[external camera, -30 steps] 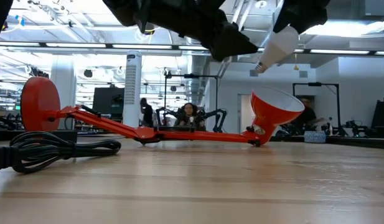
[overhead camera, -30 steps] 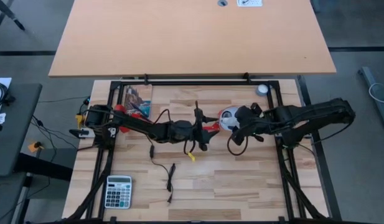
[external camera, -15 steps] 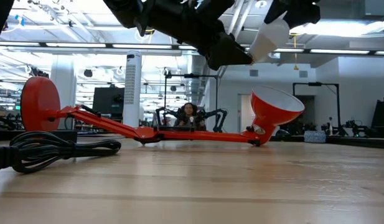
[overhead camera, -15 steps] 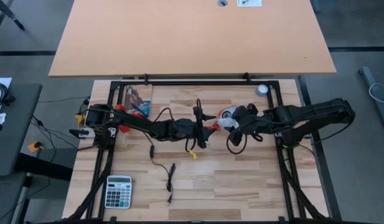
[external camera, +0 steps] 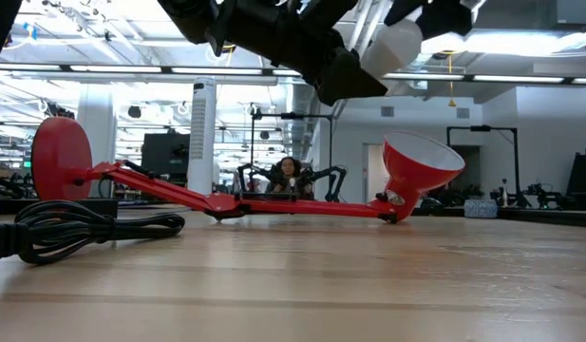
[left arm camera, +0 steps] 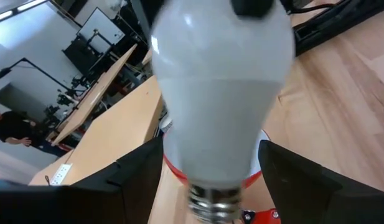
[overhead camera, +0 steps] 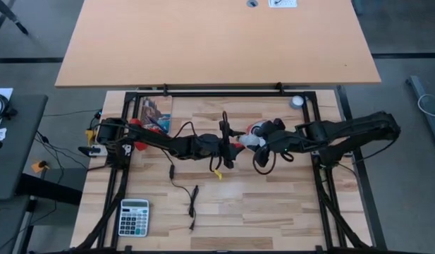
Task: Screw lightbulb
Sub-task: Insert the lightbulb in the lamp
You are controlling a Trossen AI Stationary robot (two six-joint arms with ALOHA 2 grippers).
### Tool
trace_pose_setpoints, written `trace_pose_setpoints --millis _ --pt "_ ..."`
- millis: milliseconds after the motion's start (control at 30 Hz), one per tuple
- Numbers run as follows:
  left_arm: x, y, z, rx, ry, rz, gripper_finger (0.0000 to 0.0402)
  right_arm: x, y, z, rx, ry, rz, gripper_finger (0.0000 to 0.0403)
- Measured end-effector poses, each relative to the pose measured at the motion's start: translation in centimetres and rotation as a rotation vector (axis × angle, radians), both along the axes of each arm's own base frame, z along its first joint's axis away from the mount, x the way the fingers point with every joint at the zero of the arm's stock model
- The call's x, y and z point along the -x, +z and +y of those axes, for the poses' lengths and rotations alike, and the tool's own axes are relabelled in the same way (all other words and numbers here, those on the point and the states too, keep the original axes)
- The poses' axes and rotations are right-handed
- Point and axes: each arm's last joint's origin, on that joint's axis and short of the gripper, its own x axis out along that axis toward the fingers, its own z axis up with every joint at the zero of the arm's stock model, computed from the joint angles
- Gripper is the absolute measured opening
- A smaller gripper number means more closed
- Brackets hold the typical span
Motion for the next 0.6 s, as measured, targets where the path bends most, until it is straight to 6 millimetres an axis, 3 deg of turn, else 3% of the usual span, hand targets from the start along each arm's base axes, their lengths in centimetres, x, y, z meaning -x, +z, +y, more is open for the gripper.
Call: trace_pose_setpoints --millis 600 --pt "0.18 -0.76 0.04 -0.013 0.011 0.083 0.0146 -0.83 -0.76 0.59 -0.013 0.034 0.023 0.0276"
